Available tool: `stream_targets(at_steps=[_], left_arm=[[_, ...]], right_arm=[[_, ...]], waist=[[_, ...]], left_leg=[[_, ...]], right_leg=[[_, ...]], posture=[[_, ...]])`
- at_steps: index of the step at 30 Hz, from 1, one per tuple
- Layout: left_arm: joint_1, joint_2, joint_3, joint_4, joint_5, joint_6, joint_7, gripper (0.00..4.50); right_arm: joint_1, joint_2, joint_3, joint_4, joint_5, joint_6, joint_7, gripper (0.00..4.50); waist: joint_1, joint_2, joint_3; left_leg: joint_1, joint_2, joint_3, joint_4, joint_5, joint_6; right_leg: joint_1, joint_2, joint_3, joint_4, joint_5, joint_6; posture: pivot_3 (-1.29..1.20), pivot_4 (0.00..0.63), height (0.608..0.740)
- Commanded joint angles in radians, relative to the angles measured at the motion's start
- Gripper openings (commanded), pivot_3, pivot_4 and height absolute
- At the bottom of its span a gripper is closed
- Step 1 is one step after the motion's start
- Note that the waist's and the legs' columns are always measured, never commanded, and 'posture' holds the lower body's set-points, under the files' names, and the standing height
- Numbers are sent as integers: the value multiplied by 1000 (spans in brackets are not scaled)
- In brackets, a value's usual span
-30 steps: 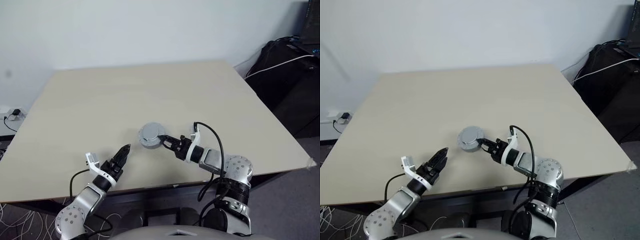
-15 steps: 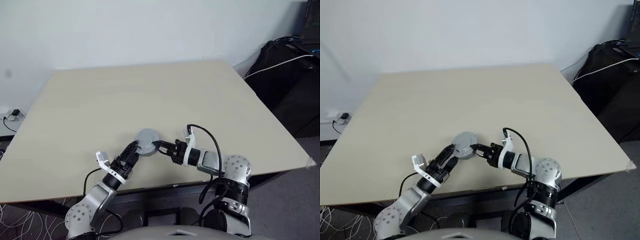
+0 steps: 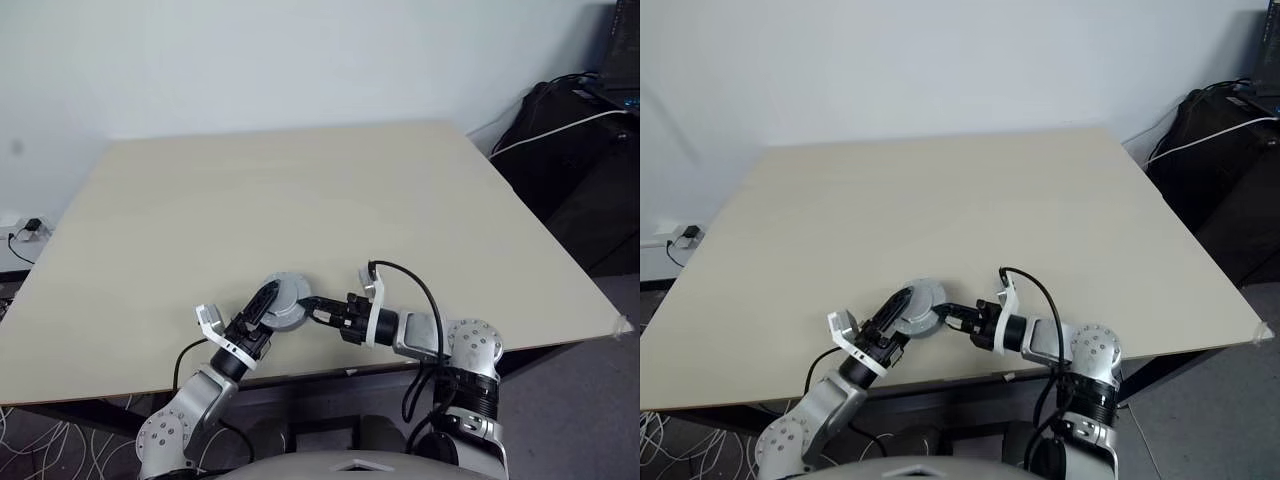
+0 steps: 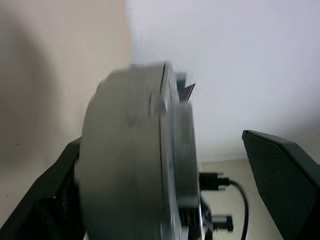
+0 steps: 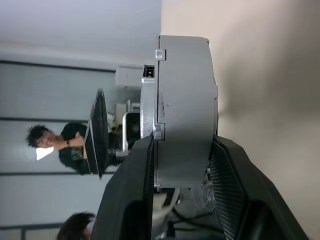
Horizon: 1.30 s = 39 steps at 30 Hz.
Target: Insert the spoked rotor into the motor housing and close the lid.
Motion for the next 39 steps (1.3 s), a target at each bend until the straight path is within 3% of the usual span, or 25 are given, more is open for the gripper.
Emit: stream_targets(at_steps=[1,4,12,18,23,30,32,33,39], left_arm=[[4,-56,-24,-15,-33,-7,-13,4500],[4,-50,-31,-12,-40,-7,-16,4500],[14,-41,-43,-15,-60,-7,-9,2133],[22,-41,-46,-16,-75,-27,-4,2133],[24,-44,-54,-20,-79,-54,1,2133],[33,-53,-59,-39,-75,-104,17,2127],[28,-54,-56,-44,-63,-123,32,2126],[17,-57,-50,-46,-53,-144,44,2126],[-121,-56,-4,3,48,-300,121,2126]], right_arm=[[-4,24,21,-33,83,10,20,1288],[-14,22,7,-18,79,10,13,1288],[-40,12,-13,10,75,-6,2,1288],[-45,9,-3,4,57,-38,-6,1288],[-9,-3,64,-32,-104,-251,-58,1288],[44,-71,76,-33,-159,-355,-58,3558],[70,-87,99,-70,-212,-415,-67,4223],[98,-124,170,-119,-286,-494,-37,4491],[255,-351,603,-269,-732,-1047,154,4500]], waist=[[-1,0,0],[0,0,0],[0,0,0],[0,0,0],[0,0,-1],[8,-1,-2],[4,0,-2],[3,0,-3],[4,-1,-3]], left_leg=[[0,0,0,0,0,0],[0,0,0,1,0,0],[0,0,0,1,1,2],[0,0,0,1,1,2],[0,0,1,1,1,1],[0,-2,1,2,1,2],[0,0,2,2,1,2],[0,0,2,2,1,2],[0,0,2,4,1,-1]], right_leg=[[0,0,0,0,0,0],[0,0,0,0,0,0],[0,0,0,0,0,0],[0,0,0,0,0,0],[0,0,0,0,0,0],[1,-1,1,-1,1,1],[0,0,1,0,1,1],[0,0,1,0,1,0],[2,1,0,0,1,2]], posture=[[0,0,740],[0,0,740],[0,0,740],[0,0,740],[0,0,740],[0,0,740],[0,0,740],[0,0,740],[0,0,740]])
